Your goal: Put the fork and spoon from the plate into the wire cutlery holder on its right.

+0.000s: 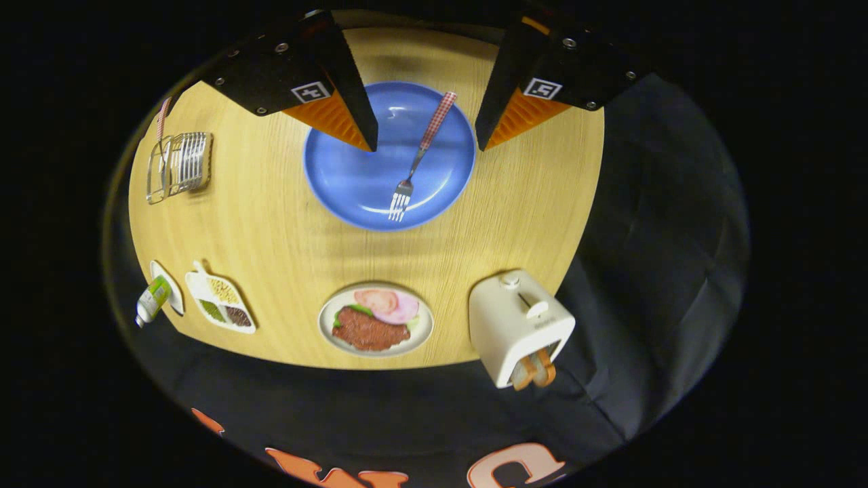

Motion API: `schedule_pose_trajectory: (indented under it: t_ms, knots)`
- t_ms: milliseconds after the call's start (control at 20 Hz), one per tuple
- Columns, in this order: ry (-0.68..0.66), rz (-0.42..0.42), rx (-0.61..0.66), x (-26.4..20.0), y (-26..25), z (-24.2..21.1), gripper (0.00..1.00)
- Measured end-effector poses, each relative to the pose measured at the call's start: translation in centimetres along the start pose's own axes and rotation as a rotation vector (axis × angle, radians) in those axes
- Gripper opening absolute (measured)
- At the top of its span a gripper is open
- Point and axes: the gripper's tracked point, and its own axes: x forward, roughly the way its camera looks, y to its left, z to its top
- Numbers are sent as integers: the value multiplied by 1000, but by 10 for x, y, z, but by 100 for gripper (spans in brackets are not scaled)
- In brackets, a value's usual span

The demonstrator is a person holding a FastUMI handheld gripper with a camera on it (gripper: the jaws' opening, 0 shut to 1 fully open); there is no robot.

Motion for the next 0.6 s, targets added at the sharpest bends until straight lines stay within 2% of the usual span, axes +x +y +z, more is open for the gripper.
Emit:
schedule_pose_trajectory:
  t_ms: [350,550,600]
  knots:
    - [212,-61,50,46,12,-39,63]
    - [284,-109,113,63,6,-55,42]
    - [292,-116,115,66,5,-57,33]
